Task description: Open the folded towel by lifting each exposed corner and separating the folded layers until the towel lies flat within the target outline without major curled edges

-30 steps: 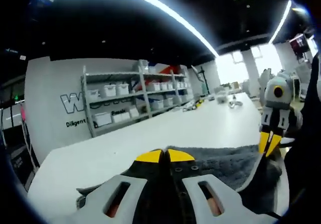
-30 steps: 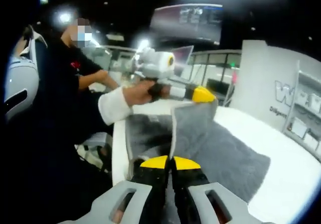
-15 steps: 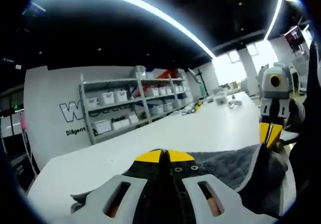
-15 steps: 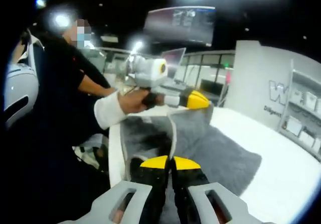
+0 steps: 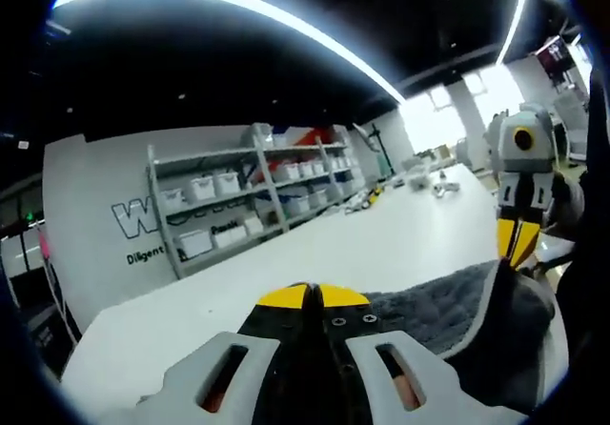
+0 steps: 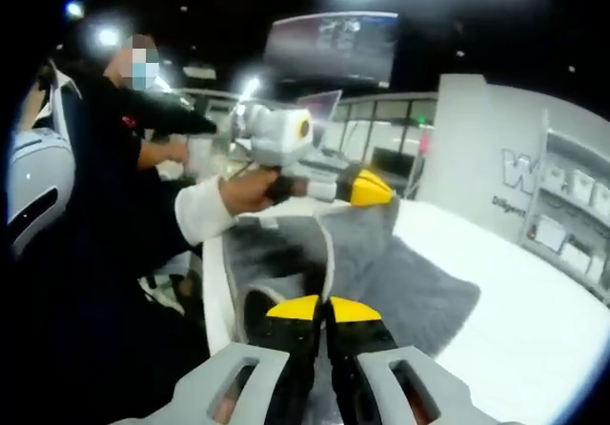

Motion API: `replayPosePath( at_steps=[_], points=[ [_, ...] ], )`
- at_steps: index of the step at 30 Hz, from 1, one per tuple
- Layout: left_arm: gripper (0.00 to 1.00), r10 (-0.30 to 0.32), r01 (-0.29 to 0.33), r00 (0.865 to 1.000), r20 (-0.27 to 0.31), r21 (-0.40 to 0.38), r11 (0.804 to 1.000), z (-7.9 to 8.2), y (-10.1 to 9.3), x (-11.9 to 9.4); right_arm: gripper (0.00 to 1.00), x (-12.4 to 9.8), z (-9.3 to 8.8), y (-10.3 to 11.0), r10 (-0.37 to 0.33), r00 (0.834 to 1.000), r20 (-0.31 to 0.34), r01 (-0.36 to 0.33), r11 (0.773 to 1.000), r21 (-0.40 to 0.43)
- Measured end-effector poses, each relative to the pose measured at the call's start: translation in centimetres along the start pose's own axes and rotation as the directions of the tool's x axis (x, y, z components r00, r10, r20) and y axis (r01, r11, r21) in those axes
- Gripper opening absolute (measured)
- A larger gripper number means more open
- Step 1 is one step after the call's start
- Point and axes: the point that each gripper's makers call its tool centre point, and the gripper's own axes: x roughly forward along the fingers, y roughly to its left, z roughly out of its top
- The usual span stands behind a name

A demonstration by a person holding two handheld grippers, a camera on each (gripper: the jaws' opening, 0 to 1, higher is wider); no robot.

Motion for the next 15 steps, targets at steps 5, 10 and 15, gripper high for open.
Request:
replayPosePath(
  at_steps=[5,10,15],
  points=[
    [0.02,-0.012,0.012,1.000,-0.023,0.011,1.000,0.3,-0.4,0.8,0.00,-0.9,0.0,-0.8,-0.023,1.000,0.004,0.023,1.000,0.011],
    [0.02,-0.023,0.024,0.999,-0.042,0.008,1.000,0.8,-0.7,1.7,0.00,-1.3,0.0,-0.9,-0.030,1.000,0.006,0.030,0.999,0.014],
    [0.02,-0.039,0.042,0.997,-0.072,0.028,0.999,1.1,-1.4,2.4,0.00,-2.0,0.0,-1.2,-0.040,0.999,0.006,0.040,0.999,0.020]
  ],
)
